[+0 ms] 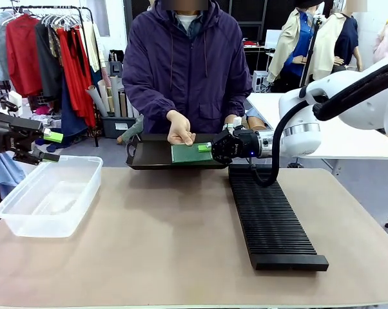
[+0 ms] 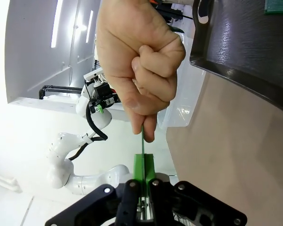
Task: Sort PCBs into racks and boxes based on the side picked up.
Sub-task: Pick up the Blank PCB handed by the Human, then if the short side of the Blank PCB is picked up, insert it into the PCB Rack ; if the long side is picked up, place it in the Organizing box.
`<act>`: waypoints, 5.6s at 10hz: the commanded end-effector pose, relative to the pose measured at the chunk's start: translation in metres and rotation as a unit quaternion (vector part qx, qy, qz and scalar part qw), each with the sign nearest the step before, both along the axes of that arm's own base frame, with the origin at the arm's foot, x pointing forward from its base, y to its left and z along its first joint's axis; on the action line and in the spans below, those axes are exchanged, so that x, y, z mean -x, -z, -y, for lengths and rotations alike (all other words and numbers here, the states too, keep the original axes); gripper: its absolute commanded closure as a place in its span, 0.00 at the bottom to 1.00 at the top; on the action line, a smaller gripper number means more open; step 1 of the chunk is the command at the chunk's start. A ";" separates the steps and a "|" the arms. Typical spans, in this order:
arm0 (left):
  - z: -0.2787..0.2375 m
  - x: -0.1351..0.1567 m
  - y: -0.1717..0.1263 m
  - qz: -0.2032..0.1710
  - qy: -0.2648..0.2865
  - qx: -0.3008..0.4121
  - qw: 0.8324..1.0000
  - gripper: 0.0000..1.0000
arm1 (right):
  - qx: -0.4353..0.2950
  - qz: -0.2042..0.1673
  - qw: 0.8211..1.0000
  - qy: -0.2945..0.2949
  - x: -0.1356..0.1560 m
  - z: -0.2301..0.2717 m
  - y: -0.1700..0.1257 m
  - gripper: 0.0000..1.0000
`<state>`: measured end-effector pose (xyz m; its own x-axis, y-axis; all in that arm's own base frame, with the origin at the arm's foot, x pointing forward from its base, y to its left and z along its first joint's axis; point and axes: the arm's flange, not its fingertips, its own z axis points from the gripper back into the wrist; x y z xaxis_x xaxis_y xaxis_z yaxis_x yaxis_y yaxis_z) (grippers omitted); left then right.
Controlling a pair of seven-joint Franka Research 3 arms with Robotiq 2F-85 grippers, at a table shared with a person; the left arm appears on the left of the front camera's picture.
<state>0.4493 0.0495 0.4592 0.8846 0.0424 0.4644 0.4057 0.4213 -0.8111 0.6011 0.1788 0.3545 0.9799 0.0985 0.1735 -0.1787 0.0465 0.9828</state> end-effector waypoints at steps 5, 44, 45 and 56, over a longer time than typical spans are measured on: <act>-0.001 0.000 -0.001 0.000 -0.001 0.000 1.000 0.00 | 0.000 0.000 1.000 0.000 0.000 0.000 0.000 1.00; -0.001 0.000 -0.001 0.000 -0.001 0.000 1.000 0.00 | -0.090 0.099 0.991 0.021 -0.012 0.115 0.026 1.00; -0.001 0.000 -0.001 0.000 -0.001 0.000 1.000 0.00 | -0.099 0.127 0.986 0.032 -0.011 0.129 0.028 1.00; -0.001 0.000 -0.001 0.000 -0.001 0.000 1.000 0.00 | -0.013 0.372 0.925 0.083 -0.010 0.207 0.054 1.00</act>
